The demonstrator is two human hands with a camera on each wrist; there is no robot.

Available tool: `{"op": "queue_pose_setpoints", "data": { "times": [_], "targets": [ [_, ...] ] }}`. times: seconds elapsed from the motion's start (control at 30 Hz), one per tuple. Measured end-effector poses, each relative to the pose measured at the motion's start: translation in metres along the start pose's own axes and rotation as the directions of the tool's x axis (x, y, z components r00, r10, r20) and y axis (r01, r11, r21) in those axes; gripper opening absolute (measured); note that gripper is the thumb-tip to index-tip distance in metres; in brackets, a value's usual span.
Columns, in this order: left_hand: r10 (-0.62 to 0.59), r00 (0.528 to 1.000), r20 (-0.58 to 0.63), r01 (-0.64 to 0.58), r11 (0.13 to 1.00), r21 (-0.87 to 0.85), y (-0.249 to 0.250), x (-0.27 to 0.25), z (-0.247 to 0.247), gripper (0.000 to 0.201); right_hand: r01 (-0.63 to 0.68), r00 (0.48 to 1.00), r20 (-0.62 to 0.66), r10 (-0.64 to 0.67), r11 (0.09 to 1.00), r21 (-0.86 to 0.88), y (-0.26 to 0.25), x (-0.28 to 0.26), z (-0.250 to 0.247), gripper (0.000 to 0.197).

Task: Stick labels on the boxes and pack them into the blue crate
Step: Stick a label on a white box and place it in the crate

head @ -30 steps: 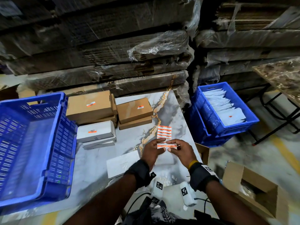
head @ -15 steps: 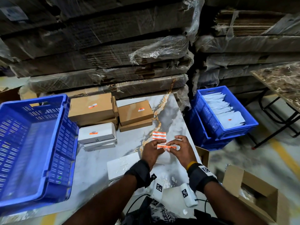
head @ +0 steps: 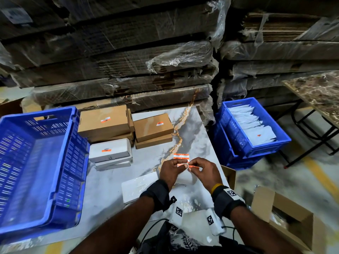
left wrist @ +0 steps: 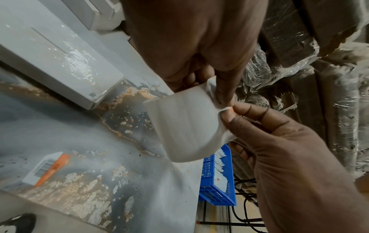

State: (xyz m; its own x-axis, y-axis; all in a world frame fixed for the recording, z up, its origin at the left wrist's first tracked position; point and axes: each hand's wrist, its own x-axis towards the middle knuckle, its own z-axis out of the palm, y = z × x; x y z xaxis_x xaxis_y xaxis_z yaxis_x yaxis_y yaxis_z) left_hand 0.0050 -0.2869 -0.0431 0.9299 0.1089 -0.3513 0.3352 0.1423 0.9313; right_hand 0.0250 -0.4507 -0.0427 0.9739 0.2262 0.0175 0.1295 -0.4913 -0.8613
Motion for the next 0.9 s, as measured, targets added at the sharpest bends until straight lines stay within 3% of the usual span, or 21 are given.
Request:
{"op": "queue_pose_setpoints", "data": {
  "times": [0.27, 0.5, 0.7, 0.9],
  "targets": [
    [0.008, 0.999, -0.040, -0.007, 1.000, 0.025, 0.004, -0.004, 0.003, 0.015, 0.042, 0.999, -0.021, -0.043, 0.998, -0.054, -0.001, -0.003, 0.002, 0.017],
    [0.032, 0.999, -0.039, -0.030, 0.997, 0.068, 0.006, -0.006, 0.002, 0.026, 0.046, 0.999, 0.025, -0.045, 0.998, -0.040, 0.000, -0.004, 0.000, 0.019],
    [0.009, 0.998, -0.061, -0.003, 0.994, 0.107, 0.007, -0.006, 0.000, 0.023, 0.020, 0.998, 0.053, -0.019, 1.000, -0.024, 0.000, -0.003, -0.001, 0.023],
    [0.009, 0.999, -0.032, -0.006, 0.996, 0.093, 0.011, -0.002, 0.001, 0.028, 0.102, 0.992, 0.081, -0.093, 0.987, -0.122, -0.002, 0.001, -0.005, 0.026]
  ]
}}
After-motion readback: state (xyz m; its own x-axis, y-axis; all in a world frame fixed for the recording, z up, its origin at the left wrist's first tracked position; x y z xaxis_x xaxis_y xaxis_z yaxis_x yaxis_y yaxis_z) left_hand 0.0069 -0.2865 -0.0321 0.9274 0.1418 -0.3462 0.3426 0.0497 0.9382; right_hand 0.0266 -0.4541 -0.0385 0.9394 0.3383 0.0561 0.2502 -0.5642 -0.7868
